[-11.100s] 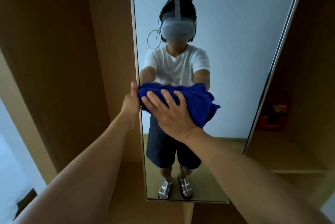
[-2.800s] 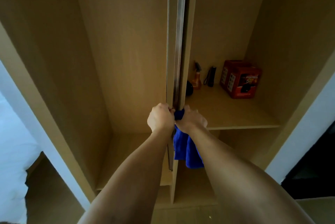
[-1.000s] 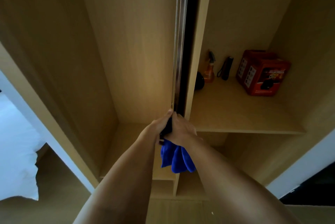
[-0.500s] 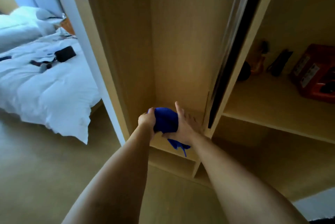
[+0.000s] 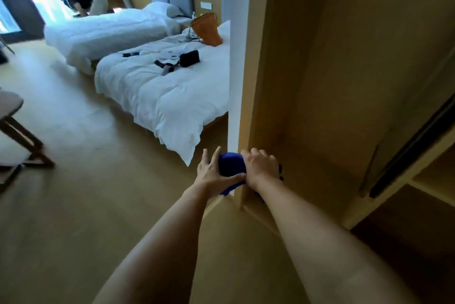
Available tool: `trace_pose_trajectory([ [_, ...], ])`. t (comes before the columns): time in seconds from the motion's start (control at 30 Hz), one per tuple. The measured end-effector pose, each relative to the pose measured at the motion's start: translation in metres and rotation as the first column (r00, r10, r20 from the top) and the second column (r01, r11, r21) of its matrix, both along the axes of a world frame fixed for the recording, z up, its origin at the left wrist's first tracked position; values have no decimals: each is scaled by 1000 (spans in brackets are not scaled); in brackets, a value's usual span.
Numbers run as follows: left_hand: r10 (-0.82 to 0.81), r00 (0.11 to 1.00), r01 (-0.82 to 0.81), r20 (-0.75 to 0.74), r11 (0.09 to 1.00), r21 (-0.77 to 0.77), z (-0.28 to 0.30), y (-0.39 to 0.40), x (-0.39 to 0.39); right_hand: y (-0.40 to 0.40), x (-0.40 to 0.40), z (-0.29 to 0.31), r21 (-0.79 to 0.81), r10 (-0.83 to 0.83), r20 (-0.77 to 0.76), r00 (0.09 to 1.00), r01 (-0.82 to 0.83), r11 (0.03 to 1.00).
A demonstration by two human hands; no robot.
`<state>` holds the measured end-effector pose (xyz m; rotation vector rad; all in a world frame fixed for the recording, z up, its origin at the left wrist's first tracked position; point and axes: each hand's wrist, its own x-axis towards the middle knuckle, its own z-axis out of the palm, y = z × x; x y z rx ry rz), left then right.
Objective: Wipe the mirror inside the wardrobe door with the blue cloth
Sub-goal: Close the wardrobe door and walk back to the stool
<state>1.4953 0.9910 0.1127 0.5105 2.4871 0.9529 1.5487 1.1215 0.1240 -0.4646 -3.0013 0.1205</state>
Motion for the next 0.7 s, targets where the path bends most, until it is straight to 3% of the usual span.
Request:
trace_pose_trajectory([
  [0.17,-130,959,74,-252,972,-222,-3,-70,-31,-60,-41,-1,61,94,45,995,-96,993],
  [0.27,-143,940,49,-311,956,-291,-6,-112,-47,-105,-64,-3,42,151,55,987,-153,987],
  [0.5,60,918,-177,-391,946,-270,-22,-211,-76,-204,-117,-7,41,317,103,943,-323,946],
  [0.7,274,888,-367,-370,906,-211,-23,-275,-94,-272,-160,-11,35,453,97,886,-458,888],
])
